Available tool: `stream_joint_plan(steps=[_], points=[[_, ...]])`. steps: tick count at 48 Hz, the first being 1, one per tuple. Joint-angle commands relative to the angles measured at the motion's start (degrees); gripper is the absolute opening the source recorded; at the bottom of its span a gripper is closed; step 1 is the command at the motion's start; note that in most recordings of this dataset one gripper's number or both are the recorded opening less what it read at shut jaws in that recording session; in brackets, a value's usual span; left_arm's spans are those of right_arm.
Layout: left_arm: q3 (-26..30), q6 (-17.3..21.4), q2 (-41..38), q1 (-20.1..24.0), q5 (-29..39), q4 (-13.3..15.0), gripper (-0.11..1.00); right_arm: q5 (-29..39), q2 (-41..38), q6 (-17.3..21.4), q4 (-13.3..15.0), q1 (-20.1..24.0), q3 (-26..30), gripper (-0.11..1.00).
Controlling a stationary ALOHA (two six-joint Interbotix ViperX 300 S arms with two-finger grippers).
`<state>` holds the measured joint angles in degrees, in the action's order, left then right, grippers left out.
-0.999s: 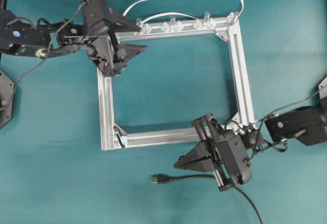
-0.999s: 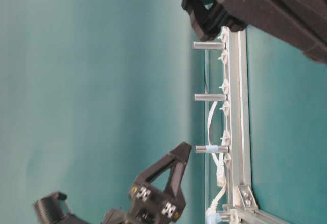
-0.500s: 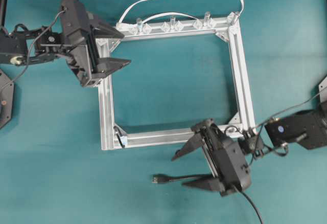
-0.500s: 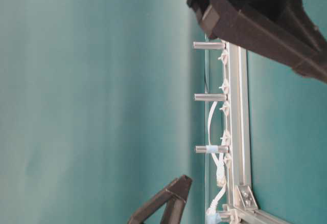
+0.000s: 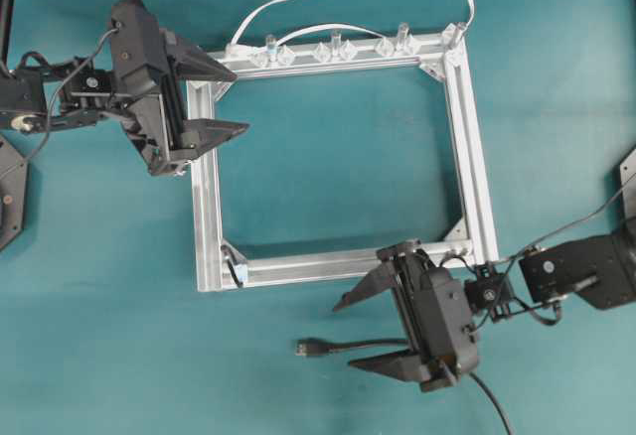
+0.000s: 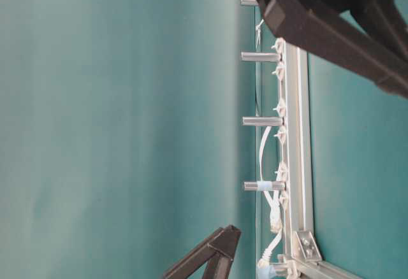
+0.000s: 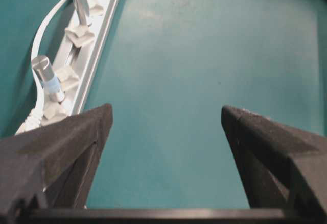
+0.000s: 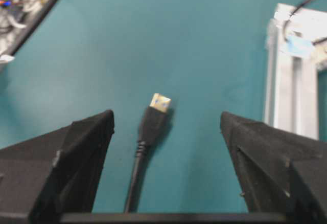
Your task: Insert the wire through the string loop located on the left side.
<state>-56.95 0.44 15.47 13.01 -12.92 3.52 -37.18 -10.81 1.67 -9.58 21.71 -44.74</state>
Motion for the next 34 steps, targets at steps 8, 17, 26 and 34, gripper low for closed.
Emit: stream_joint_plan(steps=[8, 17, 26, 34], points=[[0.0, 0.35, 0.79, -0.18, -0.18, -0.18, 0.9, -0.53, -0.88, -5.45, -9.76, 3.08, 2.29, 0.87], [-0.18, 0.35, 0.79, -0.18, -0.18, -0.18, 0.9, -1.23, -2.46, -9.76, -18.72, 4.83, 3.52, 0.87], [-0.35, 0.35, 0.79, -0.18, -0.18, -0.18, 0.9, -1.49, -4.39, -11.78, -20.48, 6.24, 4.92, 0.87], [-0.44, 0.35, 0.79, -0.18, -0.09, -0.26, 0.9, -1.23, -5.63, -11.78, -20.57, 6.42, 5.45, 0.87]])
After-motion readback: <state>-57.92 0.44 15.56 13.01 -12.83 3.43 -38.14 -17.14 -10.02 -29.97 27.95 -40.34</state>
